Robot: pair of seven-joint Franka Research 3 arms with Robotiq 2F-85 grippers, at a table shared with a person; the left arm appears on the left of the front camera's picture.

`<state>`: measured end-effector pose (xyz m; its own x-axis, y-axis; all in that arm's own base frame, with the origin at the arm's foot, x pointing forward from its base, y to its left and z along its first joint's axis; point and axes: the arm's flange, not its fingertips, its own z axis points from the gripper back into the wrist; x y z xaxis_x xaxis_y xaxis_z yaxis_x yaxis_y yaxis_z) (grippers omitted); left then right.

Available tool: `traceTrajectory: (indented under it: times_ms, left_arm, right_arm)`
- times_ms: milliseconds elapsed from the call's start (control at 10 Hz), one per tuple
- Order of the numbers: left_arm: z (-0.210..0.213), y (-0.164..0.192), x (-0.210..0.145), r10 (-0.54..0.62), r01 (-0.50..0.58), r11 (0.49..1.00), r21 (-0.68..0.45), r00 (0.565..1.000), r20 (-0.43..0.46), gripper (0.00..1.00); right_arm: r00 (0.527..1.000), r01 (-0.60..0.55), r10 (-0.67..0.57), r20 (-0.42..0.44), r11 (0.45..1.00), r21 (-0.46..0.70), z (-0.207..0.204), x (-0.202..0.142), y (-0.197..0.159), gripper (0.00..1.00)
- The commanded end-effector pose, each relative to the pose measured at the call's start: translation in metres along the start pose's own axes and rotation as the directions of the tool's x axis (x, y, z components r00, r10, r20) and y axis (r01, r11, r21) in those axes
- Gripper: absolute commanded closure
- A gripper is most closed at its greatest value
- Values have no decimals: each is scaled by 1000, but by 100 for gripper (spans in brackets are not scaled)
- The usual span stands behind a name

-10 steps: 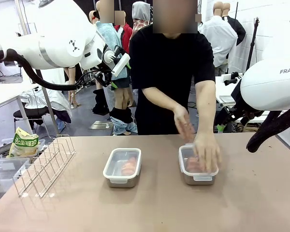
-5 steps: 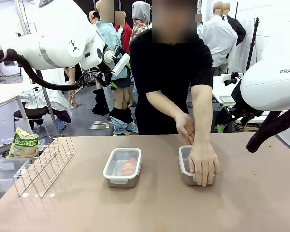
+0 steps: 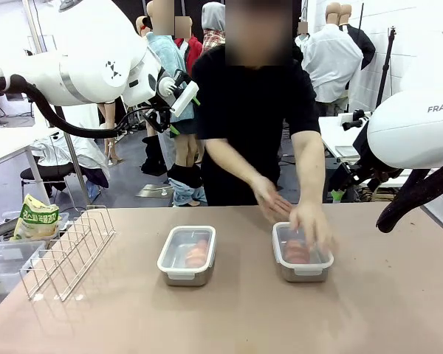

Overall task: Place the bread in airtight containers.
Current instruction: Release when the human grabs the Airtight Container lid.

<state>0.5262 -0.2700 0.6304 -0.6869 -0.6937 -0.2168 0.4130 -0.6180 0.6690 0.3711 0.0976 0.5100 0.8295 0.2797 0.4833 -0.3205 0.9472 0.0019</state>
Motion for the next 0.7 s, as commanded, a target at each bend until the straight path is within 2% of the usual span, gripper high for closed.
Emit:
traceTrajectory:
  times_ms: [0,600]
  left_arm:
    - [1,0,-1,9,-9,1000,-1,1000,-6,0]
    - [1,0,-1,9,-9,1000,-1,1000,-6,0]
  right_arm:
    - [1000,0,0,-2,1000,1,0,0,-1,0]
    - [1000,0,0,-2,1000,1,0,0,-1,0]
